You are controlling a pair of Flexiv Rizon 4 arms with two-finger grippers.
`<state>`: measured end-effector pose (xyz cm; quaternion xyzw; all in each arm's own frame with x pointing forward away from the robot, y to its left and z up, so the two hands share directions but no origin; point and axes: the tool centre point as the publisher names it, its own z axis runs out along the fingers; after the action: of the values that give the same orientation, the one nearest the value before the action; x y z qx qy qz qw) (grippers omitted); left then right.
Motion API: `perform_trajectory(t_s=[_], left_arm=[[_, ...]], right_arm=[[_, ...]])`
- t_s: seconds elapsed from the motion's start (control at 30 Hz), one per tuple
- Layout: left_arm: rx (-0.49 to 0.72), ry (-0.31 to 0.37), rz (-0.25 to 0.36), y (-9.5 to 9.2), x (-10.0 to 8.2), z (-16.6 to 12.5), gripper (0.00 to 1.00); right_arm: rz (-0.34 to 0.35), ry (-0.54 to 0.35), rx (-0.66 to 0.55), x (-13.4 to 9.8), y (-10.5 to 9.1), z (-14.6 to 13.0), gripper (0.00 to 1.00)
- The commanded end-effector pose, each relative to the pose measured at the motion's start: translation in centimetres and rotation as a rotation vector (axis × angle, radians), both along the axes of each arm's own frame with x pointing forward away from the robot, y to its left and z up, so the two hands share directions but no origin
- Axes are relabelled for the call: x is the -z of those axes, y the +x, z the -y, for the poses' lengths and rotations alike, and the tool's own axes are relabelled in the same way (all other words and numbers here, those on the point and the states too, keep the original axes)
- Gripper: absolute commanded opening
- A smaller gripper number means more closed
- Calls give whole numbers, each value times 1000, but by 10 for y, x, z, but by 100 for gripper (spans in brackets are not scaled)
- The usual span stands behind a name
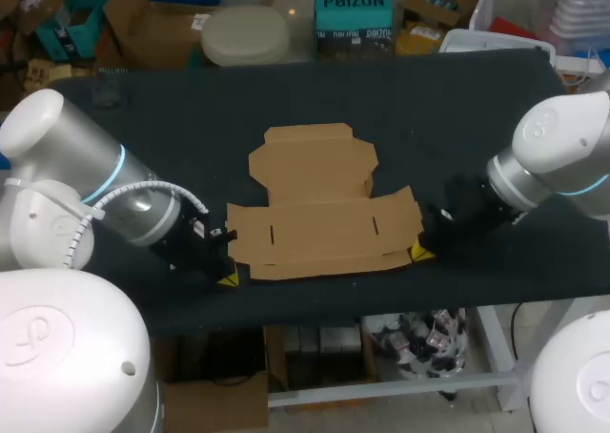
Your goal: Assemble the packaging by folding the flat box into shape, placing the metal phone stand inside, and closing the box properly
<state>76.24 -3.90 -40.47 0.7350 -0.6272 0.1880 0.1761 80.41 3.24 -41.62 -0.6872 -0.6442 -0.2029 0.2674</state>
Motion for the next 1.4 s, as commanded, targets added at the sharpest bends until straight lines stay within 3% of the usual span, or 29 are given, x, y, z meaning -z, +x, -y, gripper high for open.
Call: perform_trajectory(t_s=[0.03, 0.6, 1.4], left_arm=[[5, 7, -7, 5, 5, 5, 0], [14, 6, -30, 12, 12, 12, 0], [16, -2, -36, 13, 7, 18, 0]], right_arm=[[0, 5, -3, 1, -1, 0, 0], [-22, 22, -1, 7, 3, -8, 0], [-26, 7, 13, 2, 5, -16, 0]])
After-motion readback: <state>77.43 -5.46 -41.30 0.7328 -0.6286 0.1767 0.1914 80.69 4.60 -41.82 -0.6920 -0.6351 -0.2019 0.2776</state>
